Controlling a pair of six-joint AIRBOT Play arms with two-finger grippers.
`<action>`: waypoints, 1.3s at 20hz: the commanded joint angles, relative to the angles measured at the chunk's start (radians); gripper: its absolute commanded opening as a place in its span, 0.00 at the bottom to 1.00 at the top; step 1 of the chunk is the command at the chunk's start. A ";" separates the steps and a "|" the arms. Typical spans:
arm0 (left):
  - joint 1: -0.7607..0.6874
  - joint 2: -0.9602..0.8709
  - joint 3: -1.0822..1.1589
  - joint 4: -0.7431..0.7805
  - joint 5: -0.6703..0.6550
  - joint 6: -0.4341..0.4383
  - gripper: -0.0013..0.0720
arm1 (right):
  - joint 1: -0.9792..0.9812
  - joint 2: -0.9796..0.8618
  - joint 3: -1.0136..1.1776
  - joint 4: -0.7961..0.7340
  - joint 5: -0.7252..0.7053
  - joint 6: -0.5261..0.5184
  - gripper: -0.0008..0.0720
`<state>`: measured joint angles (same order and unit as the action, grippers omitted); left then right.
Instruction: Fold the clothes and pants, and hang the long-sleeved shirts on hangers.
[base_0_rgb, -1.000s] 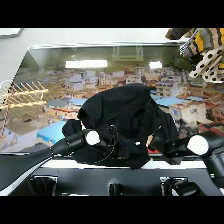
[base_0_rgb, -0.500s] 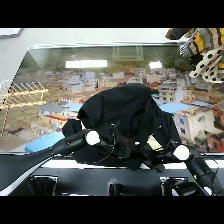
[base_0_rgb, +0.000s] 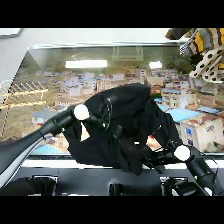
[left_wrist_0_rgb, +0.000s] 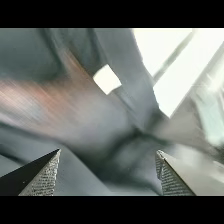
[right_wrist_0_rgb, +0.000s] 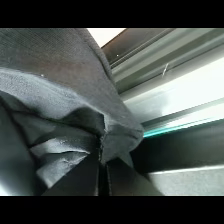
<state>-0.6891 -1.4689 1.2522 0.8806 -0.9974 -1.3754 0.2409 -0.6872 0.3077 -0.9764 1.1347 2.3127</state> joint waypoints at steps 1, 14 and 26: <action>0.064 -0.103 0.198 0.120 0.019 0.182 0.92 | 0.000 0.003 0.002 -0.011 0.006 -0.002 0.06; -0.071 -0.491 0.545 0.088 0.163 0.204 0.81 | 0.000 0.003 0.002 -0.042 0.011 -0.023 0.07; 0.216 -0.462 0.894 0.132 0.122 0.039 0.05 | -0.228 -0.337 0.832 -0.402 0.142 -0.272 0.06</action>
<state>-0.5758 -1.9450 2.0064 0.9817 -0.8177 -1.3201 0.0937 -0.8616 0.8169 -1.3045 1.2430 2.1845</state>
